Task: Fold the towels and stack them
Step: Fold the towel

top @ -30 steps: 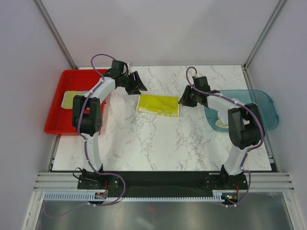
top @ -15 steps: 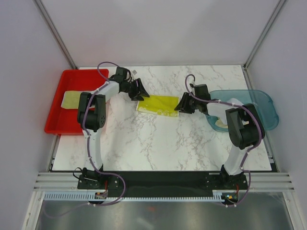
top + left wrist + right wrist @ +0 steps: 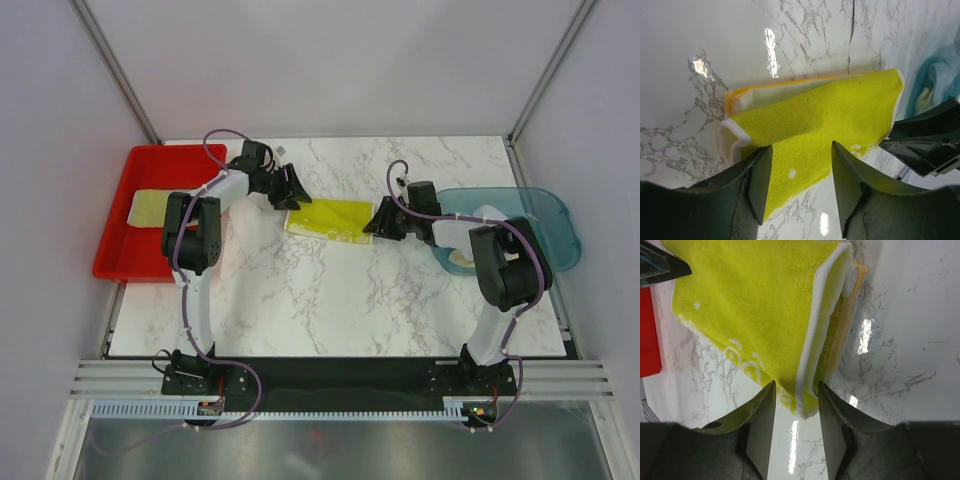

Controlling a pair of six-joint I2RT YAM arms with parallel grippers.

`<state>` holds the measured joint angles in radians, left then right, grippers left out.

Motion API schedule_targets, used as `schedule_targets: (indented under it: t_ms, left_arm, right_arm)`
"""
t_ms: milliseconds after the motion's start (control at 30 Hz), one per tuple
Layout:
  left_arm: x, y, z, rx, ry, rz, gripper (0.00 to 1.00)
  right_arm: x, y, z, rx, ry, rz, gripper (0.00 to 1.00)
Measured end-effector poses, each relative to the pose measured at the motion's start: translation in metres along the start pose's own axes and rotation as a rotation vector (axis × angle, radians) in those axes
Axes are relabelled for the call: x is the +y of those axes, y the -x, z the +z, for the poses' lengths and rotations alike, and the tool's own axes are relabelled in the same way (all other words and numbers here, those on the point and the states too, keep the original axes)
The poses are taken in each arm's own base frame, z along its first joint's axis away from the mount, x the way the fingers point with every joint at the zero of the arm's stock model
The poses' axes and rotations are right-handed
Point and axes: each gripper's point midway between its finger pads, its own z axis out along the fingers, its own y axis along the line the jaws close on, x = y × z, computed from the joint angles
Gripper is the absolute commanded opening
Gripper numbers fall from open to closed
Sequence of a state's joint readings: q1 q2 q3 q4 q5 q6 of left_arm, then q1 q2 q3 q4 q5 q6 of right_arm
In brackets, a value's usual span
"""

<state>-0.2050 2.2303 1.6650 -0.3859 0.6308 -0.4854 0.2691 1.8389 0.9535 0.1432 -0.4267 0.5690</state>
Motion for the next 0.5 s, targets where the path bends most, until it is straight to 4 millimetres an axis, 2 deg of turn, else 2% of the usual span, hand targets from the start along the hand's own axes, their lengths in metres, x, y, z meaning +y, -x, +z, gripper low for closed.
schedule_targets:
  t_ms: [333,500]
  left_arm:
    - [0.000,0.000,0.000,0.001,0.001,-0.001,0.58]
    - [0.000,0.000,0.000,0.001,0.001,-0.001,0.58]
  right_arm:
    - [0.006,0.013,0.000,-0.025,0.011,-0.027,0.51]
    - [0.005,0.010,0.002,-0.012,0.017,-0.023,0.51]
